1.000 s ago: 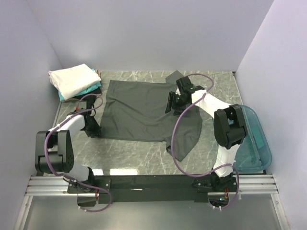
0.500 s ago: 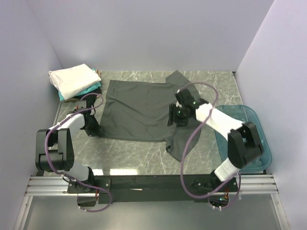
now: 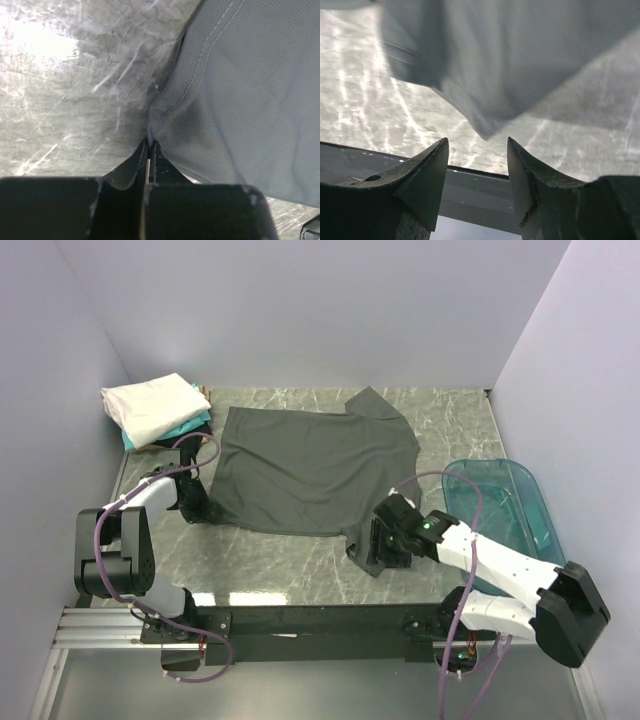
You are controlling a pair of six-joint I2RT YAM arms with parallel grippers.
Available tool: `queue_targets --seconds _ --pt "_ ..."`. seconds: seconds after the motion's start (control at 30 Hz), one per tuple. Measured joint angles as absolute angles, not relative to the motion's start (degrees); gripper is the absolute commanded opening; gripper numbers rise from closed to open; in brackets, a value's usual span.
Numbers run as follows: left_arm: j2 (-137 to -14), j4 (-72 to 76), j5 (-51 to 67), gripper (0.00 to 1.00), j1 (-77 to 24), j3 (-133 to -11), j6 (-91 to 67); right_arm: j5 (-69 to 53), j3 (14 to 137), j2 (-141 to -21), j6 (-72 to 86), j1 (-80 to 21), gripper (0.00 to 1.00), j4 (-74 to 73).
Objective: Fold and stack the t-shirts
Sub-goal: Fold the tshirt
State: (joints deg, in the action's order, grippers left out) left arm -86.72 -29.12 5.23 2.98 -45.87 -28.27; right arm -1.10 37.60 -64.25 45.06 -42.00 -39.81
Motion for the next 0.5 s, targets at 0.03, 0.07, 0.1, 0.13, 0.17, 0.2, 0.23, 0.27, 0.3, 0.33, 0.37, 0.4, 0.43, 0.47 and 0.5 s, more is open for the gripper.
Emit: queue_targets --seconds 0.03,0.07,0.1,0.13,0.17,0.2,0.23,0.27,0.3,0.33,0.37,0.4,0.43,0.47,0.5 --pt "-86.72 -29.08 5.34 0.01 2.98 -45.87 -28.14 -0.89 36.47 -63.11 46.17 -42.26 0.57 -39.9" --pt "-86.72 -28.91 5.54 0.01 2.98 -45.8 -28.1 -0.78 35.4 -62.22 47.27 -42.46 0.56 -40.03" --pt "-86.72 -28.77 5.76 0.01 2.96 -45.74 -28.08 -0.6 34.74 -61.91 47.97 -42.52 0.56 -40.18" --pt "-86.72 -28.69 5.87 0.01 2.96 -45.69 -28.08 -0.49 34.04 -61.8 48.75 -42.57 0.55 -40.1" --pt "-86.72 -28.56 6.07 0.01 2.96 -45.65 -28.08 -0.43 33.41 -61.8 49.43 -42.61 0.55 -39.92" --pt "-86.72 -28.47 6.24 0.01 2.96 -45.63 -28.08 -0.4 32.82 -61.87 50.06 -42.61 0.55 -39.77" --pt "-86.72 -28.4 6.28 0.01 2.9 -45.6 -28.08 -0.4 32.27 -61.91 50.59 -42.61 0.55 -39.46" --pt "-86.72 -28.34 6.26 0.01 2.83 -45.6 -28.08 -0.43 32.03 -62.06 51.0 -42.61 0.54 -39.35" --pt "-86.72 -28.29 6.28 0.01 2.79 -45.6 -28.08 -0.4 31.83 -62.41 51.42 -42.61 0.54 -38.92" --pt "-86.72 -28.27 6.28 0.01 2.72 -45.6 -28.08 -0.43 31.81 -62.87 51.72 -42.61 0.54 -38.41" --pt "-86.72 -28.23 6.28 0.01 2.63 -45.6 -28.08 -0.43 31.81 -63.37 51.94 -42.61 0.54 -37.76" --pt "-86.72 -28.21 6.28 0.01 2.52 -45.6 -28.08 -0.43 31.81 -63.94 52.12 -42.61 0.53 -37.08" --pt "-86.72 -28.18 6.26 0.01 2.42 -45.58 -28.08 -0.43 31.81 -64.58 52.23 -42.61 0.53 -36.45" --pt "-86.72 -28.16 6.24 0.01 2.35 -45.58 -28.08 -0.45 31.81 -65.32 52.25 -42.63 0.53 -35.92" --pt "-86.72 -28.14 6.24 0.01 2.26 -45.58 -28.08 -0.45 31.81 -66.11 52.25 -42.63 0.53 -35.48"
